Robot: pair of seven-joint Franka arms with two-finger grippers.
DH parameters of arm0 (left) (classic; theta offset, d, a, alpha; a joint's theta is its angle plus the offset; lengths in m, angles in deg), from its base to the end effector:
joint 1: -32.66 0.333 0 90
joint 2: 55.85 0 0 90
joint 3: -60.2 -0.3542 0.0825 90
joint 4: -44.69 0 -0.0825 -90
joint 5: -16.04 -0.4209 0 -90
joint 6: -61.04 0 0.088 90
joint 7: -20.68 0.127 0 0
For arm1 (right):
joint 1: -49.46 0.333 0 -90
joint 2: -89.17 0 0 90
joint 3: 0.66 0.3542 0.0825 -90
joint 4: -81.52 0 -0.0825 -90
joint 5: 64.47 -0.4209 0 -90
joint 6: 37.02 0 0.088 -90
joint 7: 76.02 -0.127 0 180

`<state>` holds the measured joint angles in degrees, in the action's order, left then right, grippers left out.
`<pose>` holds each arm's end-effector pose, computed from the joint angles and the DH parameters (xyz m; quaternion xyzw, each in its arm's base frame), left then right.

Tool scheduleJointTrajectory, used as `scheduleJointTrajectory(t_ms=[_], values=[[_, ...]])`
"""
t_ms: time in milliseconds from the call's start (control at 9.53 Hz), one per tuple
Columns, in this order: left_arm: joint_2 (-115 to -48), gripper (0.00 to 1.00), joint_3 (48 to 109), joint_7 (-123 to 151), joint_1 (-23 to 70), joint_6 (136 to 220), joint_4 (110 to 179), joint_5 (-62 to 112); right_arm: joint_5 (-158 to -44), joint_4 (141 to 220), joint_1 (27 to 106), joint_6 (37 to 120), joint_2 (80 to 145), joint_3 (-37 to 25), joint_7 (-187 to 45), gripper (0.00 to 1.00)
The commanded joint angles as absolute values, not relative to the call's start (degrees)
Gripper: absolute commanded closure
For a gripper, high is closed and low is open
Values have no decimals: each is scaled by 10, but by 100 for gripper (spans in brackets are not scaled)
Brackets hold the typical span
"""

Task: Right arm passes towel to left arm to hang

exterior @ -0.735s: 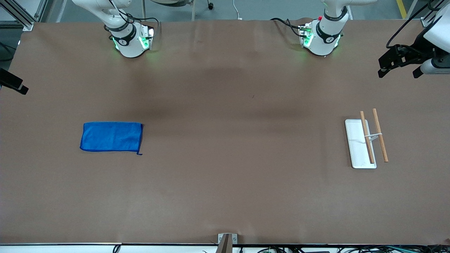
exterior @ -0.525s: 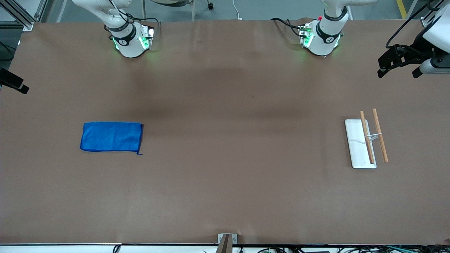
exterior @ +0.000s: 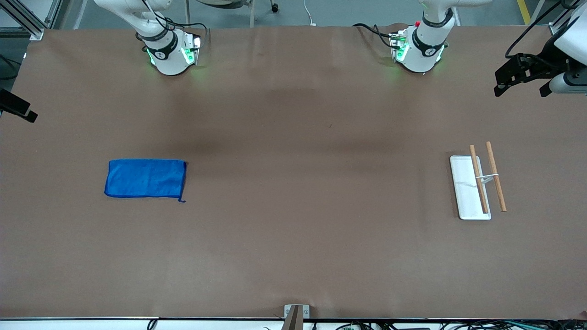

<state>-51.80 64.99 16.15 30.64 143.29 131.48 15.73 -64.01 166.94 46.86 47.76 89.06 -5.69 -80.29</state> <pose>0.5473 -0.0667 0.6993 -0.9998 0.0194 0.0038 0.0060 0.5761 -0.0783 0.6762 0.9946 -0.1040 -0.0047 0.0038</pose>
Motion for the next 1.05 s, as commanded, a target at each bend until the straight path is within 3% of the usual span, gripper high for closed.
scheduleJointTrajectory(t_ms=[0,210,735,944], values=[[-535,0,650,165,306,1415,1311,157,-627,1677,469,480,904,-54,-794,0],[-537,0,651,158,305,1416,1309,159,-630,1742,471,540,938,-52,-785,0],[-538,0,651,160,302,1418,1307,160,-641,2013,489,889,968,-51,-771,0],[-546,0,651,164,300,1418,1305,159,-640,2079,501,1007,997,-51,-770,0]])
